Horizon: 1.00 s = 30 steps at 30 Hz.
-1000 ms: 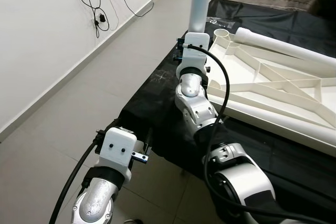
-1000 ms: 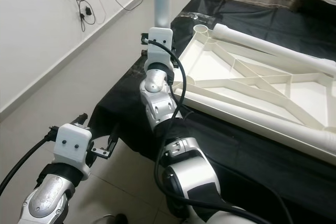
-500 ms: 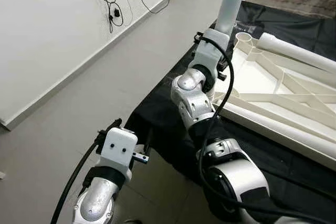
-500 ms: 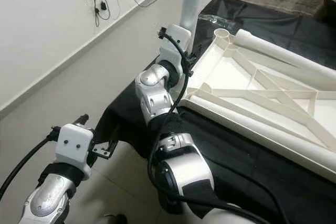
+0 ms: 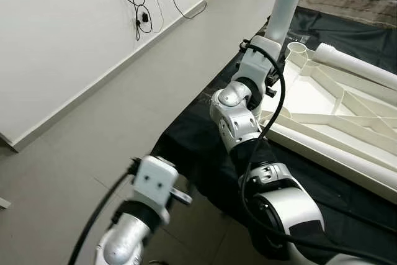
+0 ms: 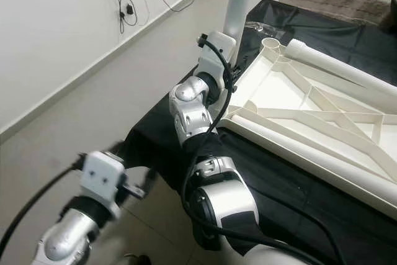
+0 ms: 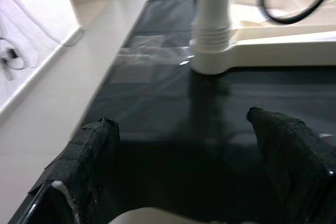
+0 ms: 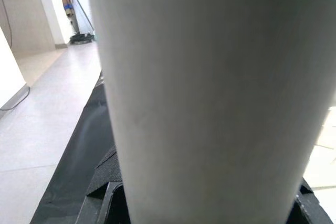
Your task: Building children table
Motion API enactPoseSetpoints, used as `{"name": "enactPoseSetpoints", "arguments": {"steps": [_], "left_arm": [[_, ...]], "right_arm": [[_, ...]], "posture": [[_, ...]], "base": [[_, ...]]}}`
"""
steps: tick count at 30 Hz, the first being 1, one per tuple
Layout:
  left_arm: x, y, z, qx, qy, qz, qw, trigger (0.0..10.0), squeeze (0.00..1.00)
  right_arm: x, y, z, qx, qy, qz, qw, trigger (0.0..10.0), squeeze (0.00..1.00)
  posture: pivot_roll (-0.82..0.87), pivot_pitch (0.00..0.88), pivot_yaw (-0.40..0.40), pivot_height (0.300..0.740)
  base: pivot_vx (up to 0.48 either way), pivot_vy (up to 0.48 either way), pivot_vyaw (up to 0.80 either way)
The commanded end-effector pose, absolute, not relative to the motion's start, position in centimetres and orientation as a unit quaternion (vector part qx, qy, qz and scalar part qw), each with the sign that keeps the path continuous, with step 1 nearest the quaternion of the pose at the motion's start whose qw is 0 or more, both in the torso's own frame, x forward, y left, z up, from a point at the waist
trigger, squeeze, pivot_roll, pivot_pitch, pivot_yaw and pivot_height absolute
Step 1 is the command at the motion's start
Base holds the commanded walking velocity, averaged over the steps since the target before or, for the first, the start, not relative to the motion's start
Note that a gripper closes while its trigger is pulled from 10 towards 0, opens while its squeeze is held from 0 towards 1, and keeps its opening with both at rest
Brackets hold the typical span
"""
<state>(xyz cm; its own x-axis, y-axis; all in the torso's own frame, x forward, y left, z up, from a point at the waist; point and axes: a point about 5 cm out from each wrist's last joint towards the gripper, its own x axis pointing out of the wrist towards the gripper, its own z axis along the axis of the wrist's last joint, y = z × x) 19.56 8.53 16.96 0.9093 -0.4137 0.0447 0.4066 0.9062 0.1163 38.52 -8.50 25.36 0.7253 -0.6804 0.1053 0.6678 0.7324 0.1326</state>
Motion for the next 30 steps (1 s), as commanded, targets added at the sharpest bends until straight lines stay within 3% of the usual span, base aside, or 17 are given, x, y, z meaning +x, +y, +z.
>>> {"name": "enactPoseSetpoints", "arguments": {"steps": [1,13,14,28,29,30], "left_arm": [[19.1,8.4,16.7,0.047,-0.025,-0.224,0.973,10.0,0.0],[18.7,8.2,16.2,0.056,-0.016,-0.239,0.969,10.0,0.0],[18.7,8.2,16.1,0.056,-0.013,-0.238,0.969,10.0,0.0],[18.5,8.5,15.4,0.06,-0.002,-0.228,0.972,10.0,0.0],[18.5,8.6,15.3,0.06,0.0,-0.227,0.972,10.0,0.0],[18.5,8.6,15.3,0.06,0.0,-0.227,0.972,10.0,0.0]], "right_arm": [[38.2,-10.1,20.6,0.047,0.031,-0.397,0.916,10.0,0.0],[38.1,-9.5,20.4,0.056,0.03,-0.382,0.922,10.0,0.0],[38.1,-9.5,20.3,0.064,0.03,-0.379,0.923,10.0,1.0],[38.0,-9.2,20.5,0.073,0.015,-0.363,0.929,10.0,1.0],[38.0,-9.2,20.5,0.072,0.011,-0.363,0.929,10.0,0.68],[38.0,-9.2,20.5,0.072,0.011,-0.363,0.929,10.0,0.68]], "posture": [[0.09,0.173,0.025,0.74],[0.1,0.171,0.027,0.74],[0.1,0.171,0.027,0.74],[0.1,0.176,0.028,0.74],[0.1,0.176,0.028,0.74],[0.1,0.176,0.028,0.74]], "base": [[0.0,0.0,0.0],[0.0,0.0,0.0],[0.0,0.0,0.0],[0.0,0.0,0.0],[0.0,0.0,0.0],[0.0,0.0,0.0]]}}
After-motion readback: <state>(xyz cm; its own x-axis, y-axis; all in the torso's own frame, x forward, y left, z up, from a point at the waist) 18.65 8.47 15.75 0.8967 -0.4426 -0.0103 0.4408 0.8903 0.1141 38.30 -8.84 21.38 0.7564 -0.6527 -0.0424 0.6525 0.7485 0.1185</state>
